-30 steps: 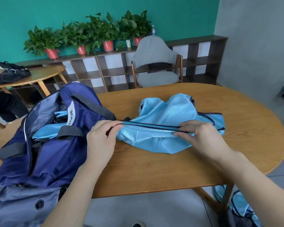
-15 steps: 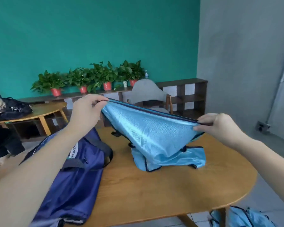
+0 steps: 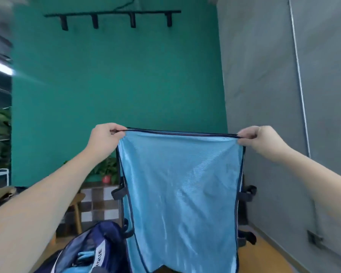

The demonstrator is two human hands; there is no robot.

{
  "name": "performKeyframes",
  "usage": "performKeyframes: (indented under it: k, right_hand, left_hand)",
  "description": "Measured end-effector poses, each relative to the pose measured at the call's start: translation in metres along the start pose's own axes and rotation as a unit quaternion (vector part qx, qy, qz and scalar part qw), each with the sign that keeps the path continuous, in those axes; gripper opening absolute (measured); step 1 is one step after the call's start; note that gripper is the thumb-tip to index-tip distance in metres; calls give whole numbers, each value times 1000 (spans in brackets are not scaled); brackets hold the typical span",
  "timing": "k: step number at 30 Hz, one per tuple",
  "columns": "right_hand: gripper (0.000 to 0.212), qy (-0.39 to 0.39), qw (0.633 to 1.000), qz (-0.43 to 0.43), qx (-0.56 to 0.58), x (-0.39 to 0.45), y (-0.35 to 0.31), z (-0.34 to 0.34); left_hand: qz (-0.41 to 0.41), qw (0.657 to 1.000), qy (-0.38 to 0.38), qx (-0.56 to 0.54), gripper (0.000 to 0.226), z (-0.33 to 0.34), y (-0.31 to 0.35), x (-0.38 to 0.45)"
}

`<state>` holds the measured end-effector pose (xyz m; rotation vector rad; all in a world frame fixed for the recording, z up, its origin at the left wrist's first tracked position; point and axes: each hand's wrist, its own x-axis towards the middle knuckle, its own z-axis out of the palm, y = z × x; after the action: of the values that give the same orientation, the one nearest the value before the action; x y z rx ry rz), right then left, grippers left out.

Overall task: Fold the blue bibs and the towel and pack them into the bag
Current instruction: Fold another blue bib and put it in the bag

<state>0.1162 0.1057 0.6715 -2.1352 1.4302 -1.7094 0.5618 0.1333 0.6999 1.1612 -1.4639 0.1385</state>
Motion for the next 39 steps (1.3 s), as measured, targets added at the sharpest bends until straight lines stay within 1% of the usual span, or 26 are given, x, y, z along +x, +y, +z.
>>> performKeyframes:
  k: [2, 4, 7, 9, 12, 18, 21, 23, 27, 30, 32, 35, 39]
  right_hand:
    - [19, 15, 1000, 1, 21, 3, -22, -21]
    - [21, 27, 998, -2, 48, 2, -42, -40]
    - [23, 36, 997, -14, 68, -2, -66, -65]
    - [24, 41, 996, -16, 73, -5, -76, -77]
    - [23, 54, 995, -20, 86, -7, -87, -88]
    - [21, 73, 990, -18, 117, -8, -97, -96]
    - [19, 89, 989, -13, 121, -7, -96, -98]
    - [22, 93, 987, -9, 131, -4, -91, -99]
    - [33, 80, 984, 12, 159, 5, -78, -98]
    - [24, 54, 985, 18, 163, 9, -69, -93]
    - [14, 36, 985, 33, 168, 8, -66, -90]
    - [16, 2, 986, 56, 156, 11, -53, -83]
    - [14, -12, 982, 121, 146, 25, -34, -62]
  left_hand:
    - [6, 1000, 7, -13, 18, -18, 20, 6]
    - [1, 999, 1, -51, 20, -36, 38, 11]
    - [-15, 994, -34, -104, 21, -58, 57, 15]
    - [-17, 991, -50, -123, 22, -70, 66, 16]
    - [-12, 988, -45, -144, 25, -83, 74, 18]
    - [3, 992, -18, -125, 24, -88, 89, 18]
    - [6, 992, -18, -121, 21, -89, 93, 16]
    - [7, 993, -19, -117, 18, -87, 92, 15]
    - [11, 994, -19, -109, 18, -82, 87, 13]
    - [12, 993, -43, -108, 22, -76, 78, 14]
    - [8, 994, -49, -96, 18, -70, 70, 16]
    - [-16, 996, -51, -71, 11, -57, 55, 20]
    - [-60, 994, -77, -51, 6, -32, 29, 29]
